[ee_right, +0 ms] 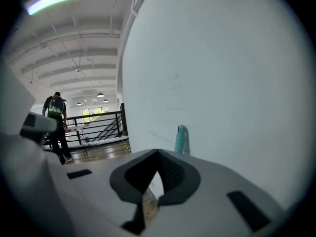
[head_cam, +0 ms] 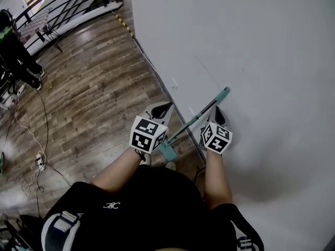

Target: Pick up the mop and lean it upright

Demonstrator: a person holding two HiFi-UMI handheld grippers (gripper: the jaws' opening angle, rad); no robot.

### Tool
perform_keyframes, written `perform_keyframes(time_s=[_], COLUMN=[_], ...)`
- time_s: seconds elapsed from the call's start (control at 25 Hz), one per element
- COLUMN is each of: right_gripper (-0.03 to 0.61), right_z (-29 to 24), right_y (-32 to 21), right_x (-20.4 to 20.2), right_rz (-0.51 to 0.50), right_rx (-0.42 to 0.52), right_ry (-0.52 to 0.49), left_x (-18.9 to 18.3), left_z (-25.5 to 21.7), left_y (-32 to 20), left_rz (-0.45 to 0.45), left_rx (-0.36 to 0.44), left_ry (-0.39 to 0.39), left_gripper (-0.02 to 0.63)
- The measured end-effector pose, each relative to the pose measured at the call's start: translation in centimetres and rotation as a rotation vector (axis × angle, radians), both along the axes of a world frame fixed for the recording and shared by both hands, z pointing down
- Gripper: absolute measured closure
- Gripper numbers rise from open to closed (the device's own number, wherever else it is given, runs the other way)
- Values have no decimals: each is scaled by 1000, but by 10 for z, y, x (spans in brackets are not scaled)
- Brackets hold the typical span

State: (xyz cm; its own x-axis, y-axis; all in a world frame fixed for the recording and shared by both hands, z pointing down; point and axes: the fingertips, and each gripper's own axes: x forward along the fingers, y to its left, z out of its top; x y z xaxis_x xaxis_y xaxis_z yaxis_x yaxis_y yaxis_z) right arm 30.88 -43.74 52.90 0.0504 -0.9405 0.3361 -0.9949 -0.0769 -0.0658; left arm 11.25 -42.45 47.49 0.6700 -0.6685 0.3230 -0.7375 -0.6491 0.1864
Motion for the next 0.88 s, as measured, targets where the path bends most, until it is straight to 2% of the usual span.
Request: perform_keyframes(time_s=[0.12, 0.28, 0.4, 0.88], right_gripper=[565, 565, 565, 565], right_z=[-37, -81, -100, -96], right_y=[20, 44, 67, 87], right_x=[-12, -14, -18, -13], right_rz=[-23, -8, -2, 43], right_rx=[67, 144, 187, 175], right_ry=[16, 9, 42, 9], left_x=[16, 33, 45, 70], left_z=[-5, -8, -8, -8], left_y=[1, 3, 6, 9], left_rz=[43, 91, 124, 208], left_rx=[8, 10, 12, 5], left_ry=[16, 21, 24, 23], left_gripper=[615, 615, 615, 615])
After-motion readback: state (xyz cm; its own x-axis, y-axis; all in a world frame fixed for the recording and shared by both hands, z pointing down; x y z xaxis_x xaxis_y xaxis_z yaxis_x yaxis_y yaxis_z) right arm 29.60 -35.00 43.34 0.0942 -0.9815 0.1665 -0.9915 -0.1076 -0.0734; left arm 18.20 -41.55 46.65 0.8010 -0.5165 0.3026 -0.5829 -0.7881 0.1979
